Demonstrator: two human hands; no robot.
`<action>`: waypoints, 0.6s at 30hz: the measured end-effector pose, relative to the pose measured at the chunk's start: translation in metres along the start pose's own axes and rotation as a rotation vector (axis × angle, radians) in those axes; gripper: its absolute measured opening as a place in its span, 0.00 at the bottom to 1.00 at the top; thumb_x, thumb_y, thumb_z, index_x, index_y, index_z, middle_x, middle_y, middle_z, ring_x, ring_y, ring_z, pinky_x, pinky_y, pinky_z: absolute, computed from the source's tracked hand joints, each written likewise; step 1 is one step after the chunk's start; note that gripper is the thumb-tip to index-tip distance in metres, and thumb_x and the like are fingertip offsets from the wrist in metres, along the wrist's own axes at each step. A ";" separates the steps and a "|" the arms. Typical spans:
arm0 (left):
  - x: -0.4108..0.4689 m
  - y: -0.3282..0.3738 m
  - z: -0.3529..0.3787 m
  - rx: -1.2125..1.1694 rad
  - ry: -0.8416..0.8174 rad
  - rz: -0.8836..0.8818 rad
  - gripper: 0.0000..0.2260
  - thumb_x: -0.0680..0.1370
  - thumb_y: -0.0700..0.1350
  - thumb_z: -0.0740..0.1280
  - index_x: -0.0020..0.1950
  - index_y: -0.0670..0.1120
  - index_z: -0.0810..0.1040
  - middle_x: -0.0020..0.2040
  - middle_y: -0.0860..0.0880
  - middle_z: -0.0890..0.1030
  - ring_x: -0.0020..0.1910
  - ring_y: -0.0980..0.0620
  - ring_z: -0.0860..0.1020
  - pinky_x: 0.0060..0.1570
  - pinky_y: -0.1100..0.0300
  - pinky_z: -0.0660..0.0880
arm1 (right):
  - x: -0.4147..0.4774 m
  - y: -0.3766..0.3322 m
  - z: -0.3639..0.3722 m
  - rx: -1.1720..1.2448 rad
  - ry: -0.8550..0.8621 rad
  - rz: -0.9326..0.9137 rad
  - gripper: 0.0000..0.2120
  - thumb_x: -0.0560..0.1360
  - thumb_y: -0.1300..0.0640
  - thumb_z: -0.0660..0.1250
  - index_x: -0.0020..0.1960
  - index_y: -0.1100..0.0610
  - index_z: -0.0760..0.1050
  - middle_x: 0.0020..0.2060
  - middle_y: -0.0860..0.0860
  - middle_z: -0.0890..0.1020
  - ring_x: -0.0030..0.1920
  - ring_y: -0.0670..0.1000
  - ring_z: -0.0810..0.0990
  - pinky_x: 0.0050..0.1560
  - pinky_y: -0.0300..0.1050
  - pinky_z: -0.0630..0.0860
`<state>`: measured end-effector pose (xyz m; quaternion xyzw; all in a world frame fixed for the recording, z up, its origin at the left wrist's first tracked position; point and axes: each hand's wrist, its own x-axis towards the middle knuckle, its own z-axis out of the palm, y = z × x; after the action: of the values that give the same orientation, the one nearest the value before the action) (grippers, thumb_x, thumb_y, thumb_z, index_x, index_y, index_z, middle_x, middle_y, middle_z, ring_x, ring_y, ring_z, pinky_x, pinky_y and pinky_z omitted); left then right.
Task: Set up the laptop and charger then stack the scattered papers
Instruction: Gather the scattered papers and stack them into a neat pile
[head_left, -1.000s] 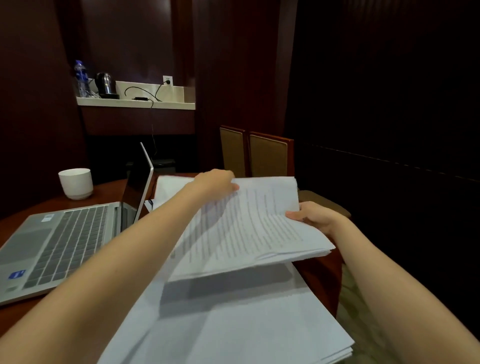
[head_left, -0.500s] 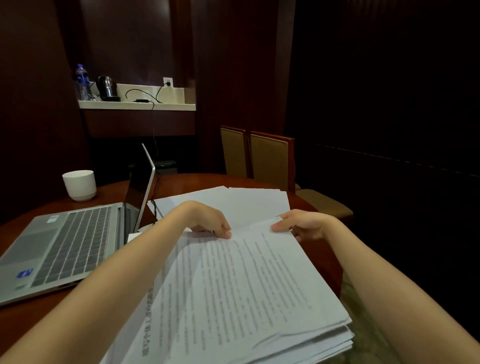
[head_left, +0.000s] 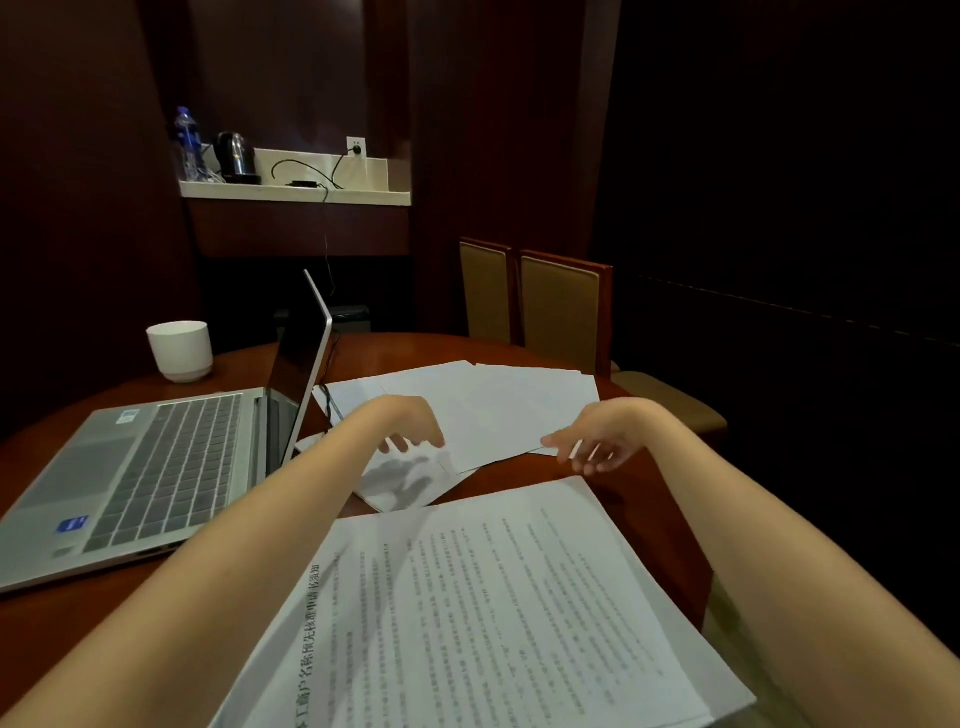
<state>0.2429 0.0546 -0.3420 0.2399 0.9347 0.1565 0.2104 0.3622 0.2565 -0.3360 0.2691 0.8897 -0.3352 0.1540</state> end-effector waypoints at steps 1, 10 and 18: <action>0.004 -0.005 0.001 -0.024 0.051 -0.035 0.21 0.79 0.47 0.61 0.72 0.44 0.64 0.69 0.44 0.69 0.63 0.45 0.73 0.59 0.54 0.73 | 0.006 -0.003 0.003 0.006 0.096 -0.030 0.15 0.75 0.47 0.67 0.52 0.60 0.78 0.48 0.55 0.80 0.40 0.49 0.79 0.36 0.36 0.77; 0.013 -0.029 -0.008 -0.782 0.084 -0.275 0.26 0.79 0.40 0.61 0.75 0.42 0.55 0.70 0.36 0.64 0.60 0.40 0.73 0.52 0.50 0.75 | 0.034 -0.064 0.064 -0.367 0.144 -0.275 0.35 0.74 0.42 0.64 0.74 0.56 0.57 0.73 0.54 0.63 0.71 0.56 0.64 0.66 0.51 0.64; 0.018 -0.033 0.005 -0.240 0.256 -0.295 0.24 0.80 0.43 0.57 0.74 0.36 0.53 0.72 0.38 0.62 0.71 0.41 0.64 0.66 0.53 0.64 | 0.046 -0.085 0.084 -0.510 0.119 -0.230 0.14 0.70 0.47 0.67 0.48 0.56 0.72 0.44 0.52 0.74 0.46 0.52 0.73 0.41 0.41 0.68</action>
<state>0.2182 0.0373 -0.3649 0.0518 0.9534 0.2634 0.1378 0.2830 0.1630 -0.3743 0.1381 0.9774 -0.0994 0.1254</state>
